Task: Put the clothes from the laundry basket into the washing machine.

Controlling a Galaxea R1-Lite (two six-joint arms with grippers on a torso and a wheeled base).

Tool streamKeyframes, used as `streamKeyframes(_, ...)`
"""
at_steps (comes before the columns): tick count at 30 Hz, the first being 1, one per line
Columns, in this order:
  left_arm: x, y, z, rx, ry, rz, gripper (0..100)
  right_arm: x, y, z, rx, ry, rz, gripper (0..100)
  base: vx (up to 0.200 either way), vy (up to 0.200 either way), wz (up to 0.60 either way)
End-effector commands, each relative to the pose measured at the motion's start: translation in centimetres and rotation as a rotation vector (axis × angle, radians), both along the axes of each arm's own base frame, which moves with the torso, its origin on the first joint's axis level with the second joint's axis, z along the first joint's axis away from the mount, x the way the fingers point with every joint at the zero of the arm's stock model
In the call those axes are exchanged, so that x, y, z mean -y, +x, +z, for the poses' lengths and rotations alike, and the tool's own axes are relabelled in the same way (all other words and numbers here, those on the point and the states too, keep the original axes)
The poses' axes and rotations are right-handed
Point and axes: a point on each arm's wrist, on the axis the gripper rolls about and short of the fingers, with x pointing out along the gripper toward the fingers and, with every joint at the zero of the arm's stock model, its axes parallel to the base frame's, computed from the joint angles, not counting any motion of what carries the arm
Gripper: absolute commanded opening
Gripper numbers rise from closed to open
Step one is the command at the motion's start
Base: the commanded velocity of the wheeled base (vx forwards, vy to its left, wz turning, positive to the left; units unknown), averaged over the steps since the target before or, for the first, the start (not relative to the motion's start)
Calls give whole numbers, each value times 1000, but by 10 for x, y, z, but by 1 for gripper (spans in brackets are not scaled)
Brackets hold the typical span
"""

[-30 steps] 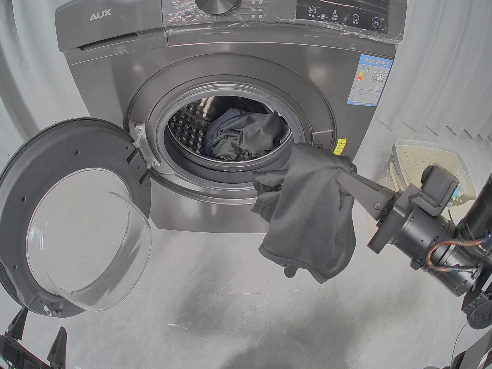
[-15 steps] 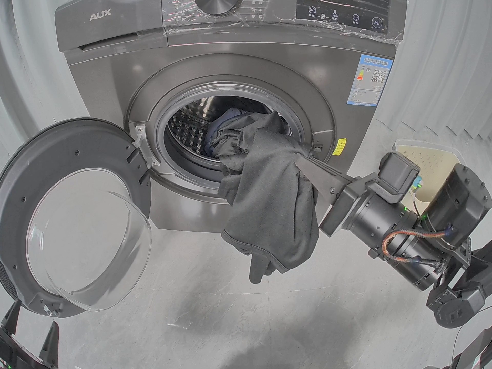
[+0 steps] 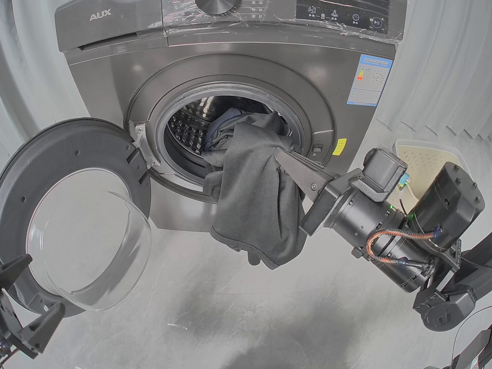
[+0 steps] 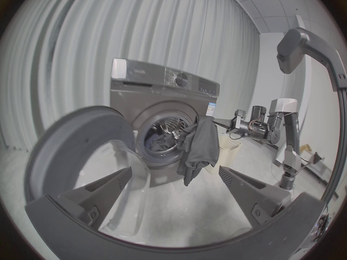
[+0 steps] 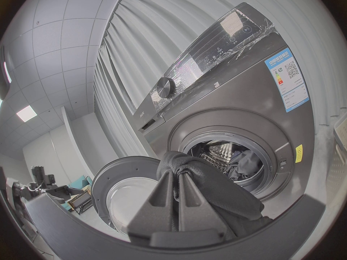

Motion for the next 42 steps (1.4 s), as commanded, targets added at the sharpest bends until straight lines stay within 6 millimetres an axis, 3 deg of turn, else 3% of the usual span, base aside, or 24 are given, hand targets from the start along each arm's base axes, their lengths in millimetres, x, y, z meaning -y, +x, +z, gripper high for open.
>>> streamKeyframes(1, 19, 78, -9, -263, 33, -278, 100, -5, -3, 1, 9, 7, 26, 0, 0, 0, 0)
streamKeyframes(5, 31, 97, -15, -322, 38, -313, 100, -5, -3, 1, 8, 7, 25, 0, 0, 0, 0)
streamKeyframes(8, 48, 124, -20, -337, 33, -284, 100, -4, -3, 0, 5, 6, 24, 0, 0, 0, 0)
streamKeyframes(10, 50, 127, -20, -337, 31, -282, 100, -4, -3, 0, 5, 6, 24, 0, 0, 0, 0)
streamKeyframes(19, 77, 175, -37, -383, 34, -316, 100, -5, -2, -2, 2, -1, 26, 0, 0, 0, 0)
streamKeyframes(29, 101, 201, -45, -373, 37, -391, 100, -5, -3, -2, 1, -3, 23, 0, 0, 0, 0)
streamKeyframes(42, 118, 228, -48, -351, 1, -399, 100, -4, -3, -3, -2, -6, 23, 0, 0, 0, 0)
